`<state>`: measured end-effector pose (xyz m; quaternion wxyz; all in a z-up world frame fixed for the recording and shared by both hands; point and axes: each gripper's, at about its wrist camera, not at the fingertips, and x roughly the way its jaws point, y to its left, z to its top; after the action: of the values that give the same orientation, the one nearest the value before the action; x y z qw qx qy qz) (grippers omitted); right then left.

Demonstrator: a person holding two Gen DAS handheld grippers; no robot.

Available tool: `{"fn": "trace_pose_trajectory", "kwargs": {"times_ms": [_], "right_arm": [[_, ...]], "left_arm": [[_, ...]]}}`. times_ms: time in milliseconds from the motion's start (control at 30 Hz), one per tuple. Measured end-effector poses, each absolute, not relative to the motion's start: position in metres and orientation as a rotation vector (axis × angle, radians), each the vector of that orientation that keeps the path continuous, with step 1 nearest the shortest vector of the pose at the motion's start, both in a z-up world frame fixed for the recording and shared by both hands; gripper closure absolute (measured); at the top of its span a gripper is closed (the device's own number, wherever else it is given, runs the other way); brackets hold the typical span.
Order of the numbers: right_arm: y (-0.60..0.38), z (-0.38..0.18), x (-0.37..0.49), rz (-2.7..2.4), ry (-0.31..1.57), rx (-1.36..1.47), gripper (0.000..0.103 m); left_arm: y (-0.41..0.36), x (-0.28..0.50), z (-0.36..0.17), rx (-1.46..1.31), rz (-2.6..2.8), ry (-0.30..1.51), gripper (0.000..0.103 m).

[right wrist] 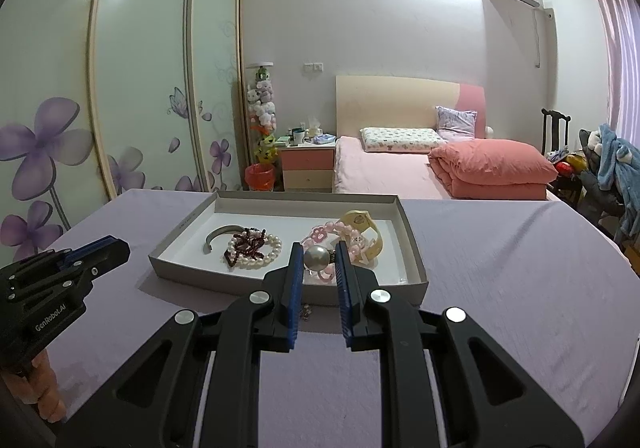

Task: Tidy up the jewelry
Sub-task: 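Carry both pearl earrings into the grey tray and open both tools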

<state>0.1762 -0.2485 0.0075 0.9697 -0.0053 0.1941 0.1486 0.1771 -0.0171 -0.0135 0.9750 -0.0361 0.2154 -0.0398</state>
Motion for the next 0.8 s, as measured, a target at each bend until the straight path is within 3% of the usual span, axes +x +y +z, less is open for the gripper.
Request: {"fn": "trace_pose_trajectory", "kwargs": {"times_ms": [800], "right_arm": [[-0.242,0.015,0.230,0.304,0.390,-0.007,0.086]], "left_arm": [[-0.028,0.277,-0.018,-0.052,-0.090,0.443,0.087]]}}
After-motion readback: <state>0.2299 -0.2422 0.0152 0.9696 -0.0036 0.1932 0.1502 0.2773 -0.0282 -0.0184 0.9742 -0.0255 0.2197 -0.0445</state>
